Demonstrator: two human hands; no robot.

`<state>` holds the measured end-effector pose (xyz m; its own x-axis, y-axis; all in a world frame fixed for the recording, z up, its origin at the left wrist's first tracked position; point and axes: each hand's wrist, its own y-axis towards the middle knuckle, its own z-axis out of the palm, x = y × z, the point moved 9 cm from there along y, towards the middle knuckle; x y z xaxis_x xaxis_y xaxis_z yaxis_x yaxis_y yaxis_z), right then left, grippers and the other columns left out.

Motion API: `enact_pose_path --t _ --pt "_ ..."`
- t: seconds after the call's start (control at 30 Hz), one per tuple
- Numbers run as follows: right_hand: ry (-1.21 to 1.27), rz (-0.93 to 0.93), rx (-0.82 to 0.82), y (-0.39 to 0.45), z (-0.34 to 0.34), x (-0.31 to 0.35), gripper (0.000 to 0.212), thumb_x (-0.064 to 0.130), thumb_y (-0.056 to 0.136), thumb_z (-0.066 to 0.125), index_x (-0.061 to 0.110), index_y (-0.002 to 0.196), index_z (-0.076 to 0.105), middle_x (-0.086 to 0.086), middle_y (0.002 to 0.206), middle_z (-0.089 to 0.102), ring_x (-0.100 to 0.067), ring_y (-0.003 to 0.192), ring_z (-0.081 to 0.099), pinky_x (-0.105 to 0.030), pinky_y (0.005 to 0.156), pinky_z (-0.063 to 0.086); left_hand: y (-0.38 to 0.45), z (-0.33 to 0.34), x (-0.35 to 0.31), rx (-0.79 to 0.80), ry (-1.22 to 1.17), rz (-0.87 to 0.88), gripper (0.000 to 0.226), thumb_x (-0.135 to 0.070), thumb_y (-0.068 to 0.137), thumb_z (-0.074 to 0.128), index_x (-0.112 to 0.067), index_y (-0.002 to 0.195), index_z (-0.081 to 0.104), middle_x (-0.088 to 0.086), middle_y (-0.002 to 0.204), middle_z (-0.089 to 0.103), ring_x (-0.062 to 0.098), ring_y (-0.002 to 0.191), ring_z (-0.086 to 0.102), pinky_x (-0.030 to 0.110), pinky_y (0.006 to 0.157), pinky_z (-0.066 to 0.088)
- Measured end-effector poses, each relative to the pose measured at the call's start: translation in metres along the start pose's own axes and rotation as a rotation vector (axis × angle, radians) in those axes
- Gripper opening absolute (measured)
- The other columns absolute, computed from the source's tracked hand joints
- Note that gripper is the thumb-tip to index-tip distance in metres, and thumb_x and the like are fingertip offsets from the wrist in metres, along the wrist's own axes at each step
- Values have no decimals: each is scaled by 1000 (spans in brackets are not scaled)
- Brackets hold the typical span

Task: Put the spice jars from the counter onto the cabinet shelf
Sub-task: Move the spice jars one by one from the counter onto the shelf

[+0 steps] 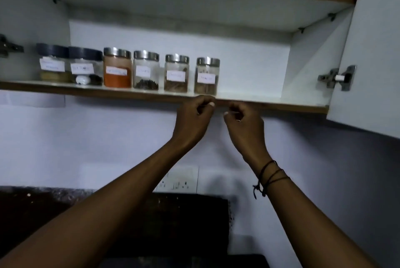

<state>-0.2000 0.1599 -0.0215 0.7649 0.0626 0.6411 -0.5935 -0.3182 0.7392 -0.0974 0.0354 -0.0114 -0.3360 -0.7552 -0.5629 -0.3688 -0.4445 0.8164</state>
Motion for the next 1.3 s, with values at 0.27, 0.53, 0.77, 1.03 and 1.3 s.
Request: enact_pose_path --t 0.27,0.53,0.77,1.03,1.3 --pt "-138 317 254 -167 9 -112 34 22 92 61 15 125 62 1 128 63 -14 109 61 -12 87 42 -188 52 107 341 -18 -401 29 -28 101 53 -15 120 71 -1 119 73 12 112 66 40 103 51" --pt "-252 550 410 -389 31 -203 16 15 87 58 14 101 68 -5 98 69 -13 85 64 -21 71 50 -410 89 159 663 25 -529 26 -19 102 49 -13 102 75 3 101 75 -7 87 65 17 79 49" --pt "-567 478 611 -494 29 -233 60 31 83 63 18 139 47 -16 139 42 -35 122 46 -38 103 38 -520 99 197 870 138 -699 30 -26 104 43 -16 127 59 7 121 64 14 105 60 20 86 44" --pt "-406 673 641 -527 34 -266 77 31 86 67 19 149 25 -17 149 32 -33 133 40 -42 108 40 -555 96 212 751 -92 -1114 36 -36 105 38 -19 131 55 7 124 64 18 108 63 37 92 53" --pt "75 801 138 -497 3 -266 54 27 75 67 28 122 41 3 119 60 -9 109 62 -34 93 53 -521 69 222 413 -151 -1143 29 -33 104 43 -15 85 57 3 85 60 10 73 61 22 60 49"
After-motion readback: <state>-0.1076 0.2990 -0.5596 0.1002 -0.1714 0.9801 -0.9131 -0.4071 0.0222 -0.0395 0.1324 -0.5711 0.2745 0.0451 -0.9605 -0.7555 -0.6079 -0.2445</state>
